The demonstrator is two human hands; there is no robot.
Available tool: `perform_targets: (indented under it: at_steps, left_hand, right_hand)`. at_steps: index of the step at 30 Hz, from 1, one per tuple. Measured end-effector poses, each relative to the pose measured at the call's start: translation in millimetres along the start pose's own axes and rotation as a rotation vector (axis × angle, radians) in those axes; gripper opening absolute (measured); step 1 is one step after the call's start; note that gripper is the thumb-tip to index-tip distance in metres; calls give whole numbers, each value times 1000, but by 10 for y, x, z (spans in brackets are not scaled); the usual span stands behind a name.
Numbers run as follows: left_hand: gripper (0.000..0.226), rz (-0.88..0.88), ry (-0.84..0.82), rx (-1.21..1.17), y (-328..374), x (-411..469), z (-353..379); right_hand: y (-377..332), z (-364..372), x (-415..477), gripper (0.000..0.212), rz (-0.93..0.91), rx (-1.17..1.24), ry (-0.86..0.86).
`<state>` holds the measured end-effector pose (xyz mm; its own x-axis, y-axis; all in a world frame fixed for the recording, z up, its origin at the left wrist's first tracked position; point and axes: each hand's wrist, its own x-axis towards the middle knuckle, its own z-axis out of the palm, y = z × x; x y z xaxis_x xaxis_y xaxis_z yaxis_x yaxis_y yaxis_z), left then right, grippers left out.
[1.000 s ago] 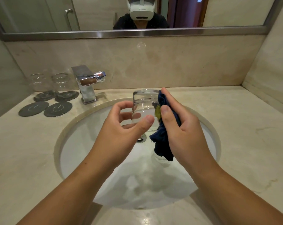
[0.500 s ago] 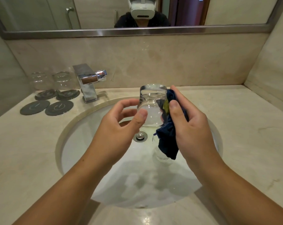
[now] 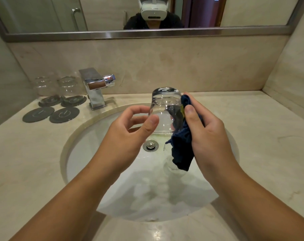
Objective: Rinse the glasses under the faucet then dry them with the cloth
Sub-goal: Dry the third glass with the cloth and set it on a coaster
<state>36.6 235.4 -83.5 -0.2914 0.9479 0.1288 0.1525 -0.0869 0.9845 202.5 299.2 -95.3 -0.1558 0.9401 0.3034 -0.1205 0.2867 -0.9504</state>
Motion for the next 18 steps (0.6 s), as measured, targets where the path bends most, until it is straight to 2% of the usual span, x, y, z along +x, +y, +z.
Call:
perform_targets:
  at_steps: [3, 6, 12, 15, 18]
  left_hand:
    - [55, 12, -9, 33, 26, -32, 25]
    - [68, 24, 18, 47, 35, -51, 62]
    - [49, -66, -56, -54, 20, -23, -18]
    - [61, -86, -91, -40, 27, -5, -19]
    - [59, -35, 9, 48, 23, 0, -7]
  right_hand:
    - [-17, -8, -39, 41, -81, -75, -43]
    - [-7, 1, -84, 45, -73, -110, -115]
    - [-10, -2, 4, 37, 14, -17, -110]
    - [18, 9, 16, 35, 65, 20, -93]
    - [20, 6, 9, 35, 42, 2, -40]
